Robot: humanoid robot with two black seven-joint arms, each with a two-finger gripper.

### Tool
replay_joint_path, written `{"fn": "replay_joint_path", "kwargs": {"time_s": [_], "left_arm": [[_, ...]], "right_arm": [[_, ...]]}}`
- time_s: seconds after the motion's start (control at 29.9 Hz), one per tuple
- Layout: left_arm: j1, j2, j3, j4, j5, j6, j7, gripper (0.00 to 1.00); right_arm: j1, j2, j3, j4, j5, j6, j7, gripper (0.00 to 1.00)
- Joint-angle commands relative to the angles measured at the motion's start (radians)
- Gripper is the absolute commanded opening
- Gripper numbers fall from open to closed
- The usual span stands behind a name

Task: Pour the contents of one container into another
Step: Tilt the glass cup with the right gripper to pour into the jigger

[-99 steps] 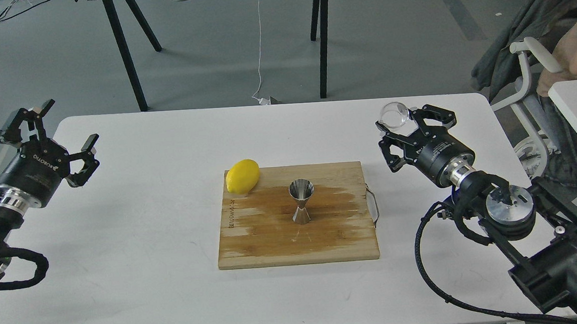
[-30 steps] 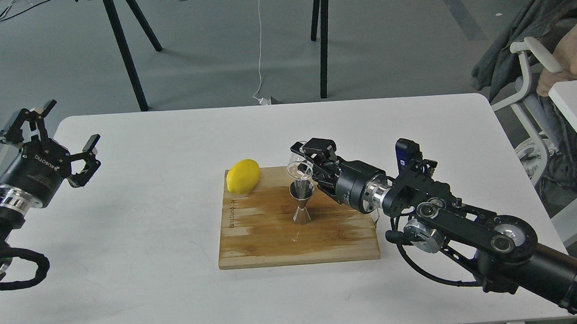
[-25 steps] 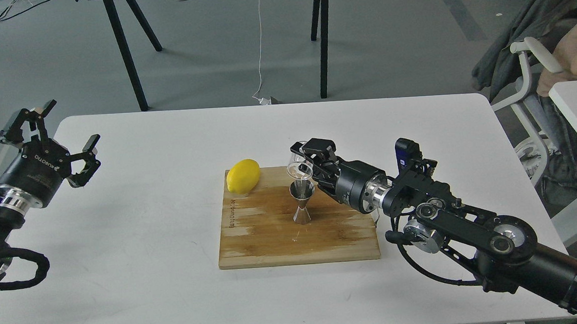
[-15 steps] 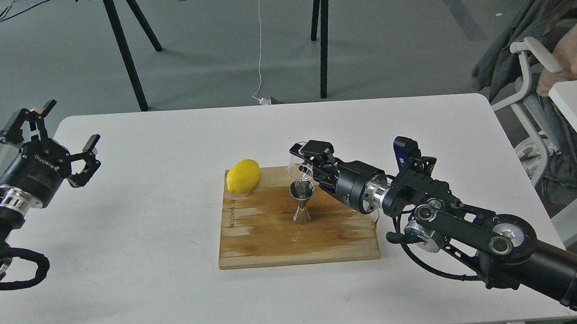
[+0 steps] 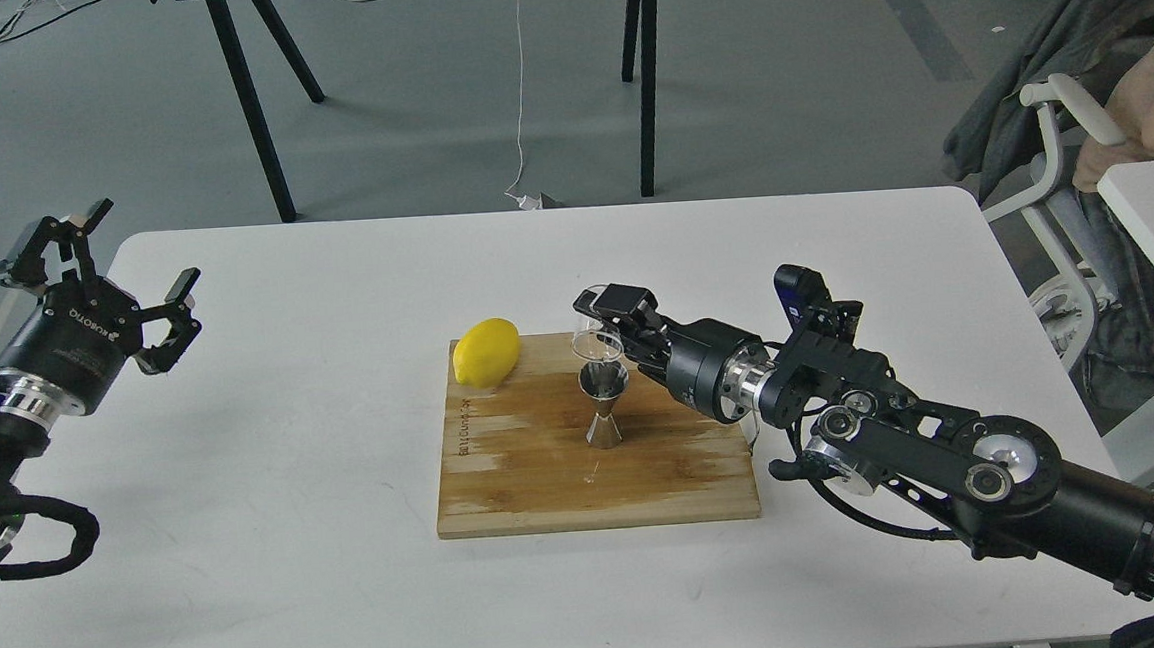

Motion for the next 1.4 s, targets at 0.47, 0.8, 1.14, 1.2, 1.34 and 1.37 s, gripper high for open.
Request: {"fn": "replay_joint_path", "kwargs": {"time_s": [0.47, 0.8, 1.14, 1.2, 1.34, 1.37], "left_arm": [[0.001, 0.000, 0.000, 0.001, 0.000, 0.000, 0.000, 0.99], [0.001, 0.000, 0.000, -0.001, 0.000, 0.000, 0.000, 0.99], [0.001, 0.000, 0.000, -0.001, 0.000, 0.000, 0.000, 0.99], [0.001, 0.000, 0.000, -0.001, 0.000, 0.000, 0.000, 0.99], [0.001, 0.000, 0.000, -0.001, 0.000, 0.000, 0.000, 0.99], [0.001, 0.000, 0.000, -0.001, 0.000, 0.000, 0.000, 0.99]], "right_arm": [[0.065, -0.009, -0.065, -0.009, -0.038, 0.000, -0.001, 0.33], [0.097, -0.021, -0.115, -0.015, -0.053, 0.000, 0.001, 0.34], [0.131, -0.029, -0.154, -0.020, -0.080, 0.002, 0.001, 0.34], [0.135, -0.029, -0.158, -0.020, -0.080, 0.002, 0.001, 0.34], [0.139, -0.029, -0.158, -0.020, -0.066, 0.002, -0.001, 0.34], [0.139, -0.031, -0.150, -0.019, -0.057, 0.003, -0.002, 0.34]]}}
